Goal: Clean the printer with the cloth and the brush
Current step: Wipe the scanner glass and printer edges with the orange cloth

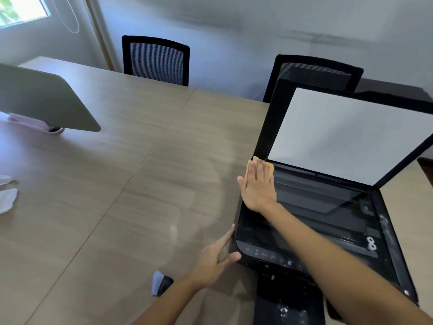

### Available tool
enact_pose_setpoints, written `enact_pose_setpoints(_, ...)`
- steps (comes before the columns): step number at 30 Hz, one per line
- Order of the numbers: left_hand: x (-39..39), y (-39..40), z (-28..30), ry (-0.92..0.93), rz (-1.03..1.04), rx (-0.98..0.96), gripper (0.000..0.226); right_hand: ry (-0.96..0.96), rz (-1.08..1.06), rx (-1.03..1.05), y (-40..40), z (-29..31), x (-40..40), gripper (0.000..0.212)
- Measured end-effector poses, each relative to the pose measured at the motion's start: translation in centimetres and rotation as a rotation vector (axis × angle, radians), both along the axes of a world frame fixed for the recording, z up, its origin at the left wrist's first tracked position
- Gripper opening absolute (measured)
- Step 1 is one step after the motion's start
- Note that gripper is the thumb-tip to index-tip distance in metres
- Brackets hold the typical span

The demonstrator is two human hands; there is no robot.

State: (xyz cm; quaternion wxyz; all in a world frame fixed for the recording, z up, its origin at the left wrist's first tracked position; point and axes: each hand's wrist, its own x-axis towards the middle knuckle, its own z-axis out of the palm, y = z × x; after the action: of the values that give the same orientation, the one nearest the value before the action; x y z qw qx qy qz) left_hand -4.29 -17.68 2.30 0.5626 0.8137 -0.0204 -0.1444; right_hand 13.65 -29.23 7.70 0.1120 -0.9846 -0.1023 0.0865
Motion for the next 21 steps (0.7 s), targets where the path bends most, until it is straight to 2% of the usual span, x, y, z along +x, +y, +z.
enact_pose_setpoints(3, -0.3, -0.3, -0.2, 0.004, 0.016, -0.028, 0.078, -0.003, 0.023, 0.016, 0.0, -0.2, -4.9, 0.07)
enact_pose_setpoints(6, -0.3, -0.7, -0.4, 0.031, 0.019, -0.059, 0.068, -0.035, 0.141, 0.011, -1.1, -0.1, -10.0, 0.086)
enact_pose_setpoints(7, -0.5, -0.8, -0.7, 0.026, 0.026, -0.05, 0.066, -0.037, 0.182, -0.002, -1.5, -0.2, -10.0, 0.091)
enact_pose_setpoints(9, -0.7, -1.0, -1.5, 0.017, 0.055, -0.012, 0.067, -0.052, 0.188, -0.013, -2.0, -0.4, -7.9, 0.085)
enact_pose_setpoints(11, -0.8, -1.1, -2.2, 0.024, 0.074, 0.008, 0.068, -0.017, 0.096, -0.027, -1.4, -0.3, -5.0, 0.074)
enact_pose_setpoints(14, -0.8, -1.3, -2.4, 0.046, 0.09, 0.031, 0.07, -0.043, -0.045, -0.039, 0.4, -0.3, -4.7, 0.071)
enact_pose_setpoints(18, -0.8, -1.1, -2.7, 0.042, 0.068, 0.043, 0.072, -0.037, 0.176, 0.003, -1.6, -0.5, -11.1, 0.088)
enact_pose_setpoints(21, -0.7, -1.0, -3.0, 0.035, 0.071, 0.037, 0.071, -0.071, 0.219, -0.021, -3.5, -0.7, -9.3, 0.094)
